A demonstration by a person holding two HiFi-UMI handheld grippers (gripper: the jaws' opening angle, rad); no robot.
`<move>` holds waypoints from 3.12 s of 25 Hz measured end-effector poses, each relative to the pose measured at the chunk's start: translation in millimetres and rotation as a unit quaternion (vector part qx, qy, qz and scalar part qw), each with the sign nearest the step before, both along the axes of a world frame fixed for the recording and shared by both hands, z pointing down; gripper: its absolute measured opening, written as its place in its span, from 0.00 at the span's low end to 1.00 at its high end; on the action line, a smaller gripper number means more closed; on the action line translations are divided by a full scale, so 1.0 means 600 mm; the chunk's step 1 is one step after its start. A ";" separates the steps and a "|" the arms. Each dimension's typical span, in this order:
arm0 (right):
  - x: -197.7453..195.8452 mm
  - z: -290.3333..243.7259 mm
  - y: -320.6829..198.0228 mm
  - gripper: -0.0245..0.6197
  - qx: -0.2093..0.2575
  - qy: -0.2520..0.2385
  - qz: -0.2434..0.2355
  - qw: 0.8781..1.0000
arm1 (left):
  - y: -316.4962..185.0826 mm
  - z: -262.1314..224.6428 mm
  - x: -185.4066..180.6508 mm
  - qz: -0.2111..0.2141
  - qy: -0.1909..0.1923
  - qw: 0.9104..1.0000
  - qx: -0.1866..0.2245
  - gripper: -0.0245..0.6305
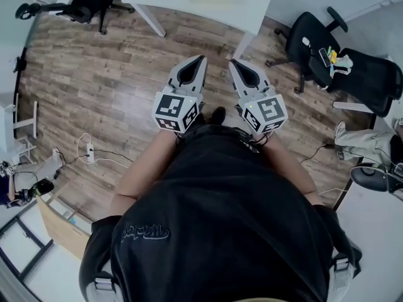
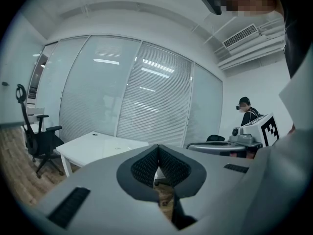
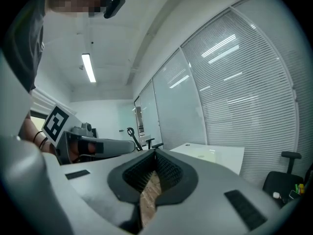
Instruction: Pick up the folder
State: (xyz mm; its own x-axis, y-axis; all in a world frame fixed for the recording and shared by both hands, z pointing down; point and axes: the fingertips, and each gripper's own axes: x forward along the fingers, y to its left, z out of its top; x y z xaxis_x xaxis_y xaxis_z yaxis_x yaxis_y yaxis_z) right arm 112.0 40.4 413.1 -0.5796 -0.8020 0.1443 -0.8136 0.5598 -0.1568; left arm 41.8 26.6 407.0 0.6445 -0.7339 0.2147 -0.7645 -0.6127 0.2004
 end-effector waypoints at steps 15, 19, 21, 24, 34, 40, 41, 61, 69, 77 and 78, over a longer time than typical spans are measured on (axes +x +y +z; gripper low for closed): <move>0.058 -0.003 -0.064 0.07 0.002 0.007 0.031 1.000 | -0.085 -0.004 0.063 0.033 0.007 0.999 -0.001 0.06; 0.056 -0.001 -0.099 0.07 -0.003 0.011 0.033 0.999 | -0.119 -0.001 0.063 0.040 0.009 0.999 -0.004 0.06; 0.050 0.000 -0.121 0.07 -0.004 0.014 0.032 0.999 | -0.142 0.002 0.057 0.040 0.011 0.999 -0.007 0.06; 0.040 0.006 -0.159 0.07 -0.008 0.016 0.032 0.999 | -0.182 0.009 0.047 0.038 0.016 0.999 -0.013 0.06; -0.008 0.014 -0.345 0.07 -0.018 0.028 0.044 0.998 | -0.362 0.013 -0.011 0.056 0.022 0.998 -0.024 0.06; -0.053 0.005 -0.450 0.07 -0.016 0.030 0.052 0.998 | -0.466 -0.001 -0.049 0.078 0.021 0.997 -0.016 0.06; -0.059 0.007 -0.463 0.07 -0.017 0.028 0.054 0.998 | -0.481 -0.001 -0.057 0.080 0.022 0.996 -0.016 0.06; -0.083 0.037 -0.594 0.07 -0.036 0.039 0.059 0.997 | -0.621 0.022 -0.107 0.071 0.020 0.997 -0.027 0.06; -0.056 0.052 -0.652 0.07 -0.042 0.030 0.045 0.998 | -0.683 0.039 -0.088 0.059 0.020 0.997 -0.046 0.06; -0.004 0.068 -0.723 0.08 -0.055 0.034 0.035 0.997 | -0.752 0.057 -0.047 0.043 0.020 0.997 -0.056 0.06; 0.003 0.072 -0.732 0.08 -0.058 0.034 0.034 0.997 | -0.761 0.062 -0.043 0.040 0.019 0.997 -0.059 0.06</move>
State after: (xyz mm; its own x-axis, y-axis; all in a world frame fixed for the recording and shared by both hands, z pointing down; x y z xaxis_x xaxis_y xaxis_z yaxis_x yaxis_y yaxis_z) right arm 113.9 -398.9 456.0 -0.5109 -0.8141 0.2762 -0.8596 0.4850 -0.1607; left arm 15.7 -429.9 444.1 0.7095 -0.6508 0.2704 -0.7043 -0.6419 0.3031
